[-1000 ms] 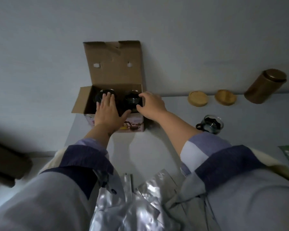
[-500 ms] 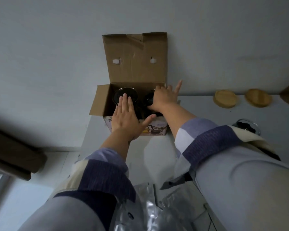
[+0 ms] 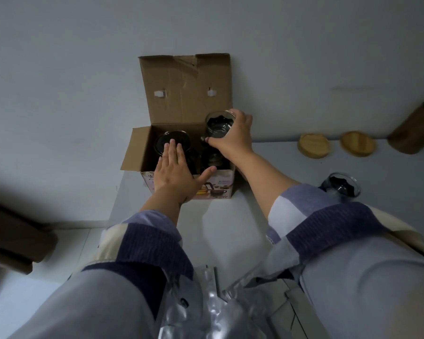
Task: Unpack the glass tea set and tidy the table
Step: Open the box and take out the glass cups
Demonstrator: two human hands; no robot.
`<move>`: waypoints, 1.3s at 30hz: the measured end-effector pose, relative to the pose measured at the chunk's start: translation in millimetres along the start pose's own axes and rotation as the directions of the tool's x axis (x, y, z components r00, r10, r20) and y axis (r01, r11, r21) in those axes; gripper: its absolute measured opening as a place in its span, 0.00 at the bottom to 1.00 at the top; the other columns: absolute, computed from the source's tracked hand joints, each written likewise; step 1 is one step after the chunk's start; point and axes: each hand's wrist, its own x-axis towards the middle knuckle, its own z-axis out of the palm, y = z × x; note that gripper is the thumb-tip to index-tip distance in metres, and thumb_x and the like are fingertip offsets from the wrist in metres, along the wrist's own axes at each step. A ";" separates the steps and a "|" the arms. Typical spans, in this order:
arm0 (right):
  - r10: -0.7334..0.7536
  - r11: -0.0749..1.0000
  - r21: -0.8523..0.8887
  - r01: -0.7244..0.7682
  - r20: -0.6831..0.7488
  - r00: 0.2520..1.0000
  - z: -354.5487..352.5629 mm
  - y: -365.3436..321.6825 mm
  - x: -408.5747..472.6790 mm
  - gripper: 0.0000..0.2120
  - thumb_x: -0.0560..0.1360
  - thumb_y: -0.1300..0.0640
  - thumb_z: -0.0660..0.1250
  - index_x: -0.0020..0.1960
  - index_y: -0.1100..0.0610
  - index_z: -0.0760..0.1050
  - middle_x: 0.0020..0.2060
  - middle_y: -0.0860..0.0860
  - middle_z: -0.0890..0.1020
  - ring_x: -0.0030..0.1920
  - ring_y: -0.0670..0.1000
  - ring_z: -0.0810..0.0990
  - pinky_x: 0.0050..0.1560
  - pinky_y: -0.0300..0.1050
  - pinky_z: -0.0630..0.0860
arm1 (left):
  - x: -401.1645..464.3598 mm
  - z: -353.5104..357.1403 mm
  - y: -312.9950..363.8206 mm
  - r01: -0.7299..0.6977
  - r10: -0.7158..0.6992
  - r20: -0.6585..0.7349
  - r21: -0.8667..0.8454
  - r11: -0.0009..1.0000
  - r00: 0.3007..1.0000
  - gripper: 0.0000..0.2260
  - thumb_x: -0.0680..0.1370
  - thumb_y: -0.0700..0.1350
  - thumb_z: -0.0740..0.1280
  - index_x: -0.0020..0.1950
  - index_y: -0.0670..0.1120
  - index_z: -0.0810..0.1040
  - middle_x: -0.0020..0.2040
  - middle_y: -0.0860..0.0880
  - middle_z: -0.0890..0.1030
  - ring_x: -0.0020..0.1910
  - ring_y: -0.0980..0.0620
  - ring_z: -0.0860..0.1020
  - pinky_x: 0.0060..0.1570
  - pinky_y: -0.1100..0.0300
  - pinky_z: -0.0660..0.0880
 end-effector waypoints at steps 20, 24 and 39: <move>0.198 0.980 0.070 -0.186 -0.229 0.953 -164.2 101.6 -59.3 0.42 0.59 0.55 0.82 0.67 0.58 0.65 0.63 0.53 0.75 0.63 0.53 0.75 0.61 0.42 0.71 | -22.6 -4.4 126.0 -0.185 0.175 -0.125 -0.078 0.980 0.977 0.37 0.79 0.63 0.50 0.78 0.42 0.45 0.79 0.45 0.42 0.77 0.49 0.41 0.74 0.48 0.38; 0.273 0.962 0.069 -0.264 -0.236 0.933 -212.6 136.8 -69.1 0.43 0.59 0.53 0.82 0.68 0.56 0.64 0.63 0.53 0.75 0.63 0.53 0.75 0.59 0.41 0.71 | -46.5 28.2 187.8 -0.234 0.229 -0.056 -0.119 0.965 0.972 0.31 0.81 0.58 0.47 0.78 0.41 0.45 0.79 0.44 0.43 0.77 0.49 0.41 0.75 0.49 0.40; 0.425 0.903 0.082 -0.423 -0.333 0.842 -293.1 263.8 -82.8 0.41 0.60 0.52 0.81 0.67 0.54 0.64 0.62 0.54 0.76 0.60 0.54 0.77 0.57 0.40 0.71 | -84.6 105.0 256.0 -0.139 0.173 0.422 -0.111 0.984 0.890 0.46 0.76 0.60 0.62 0.76 0.38 0.36 0.77 0.42 0.35 0.77 0.45 0.38 0.75 0.47 0.46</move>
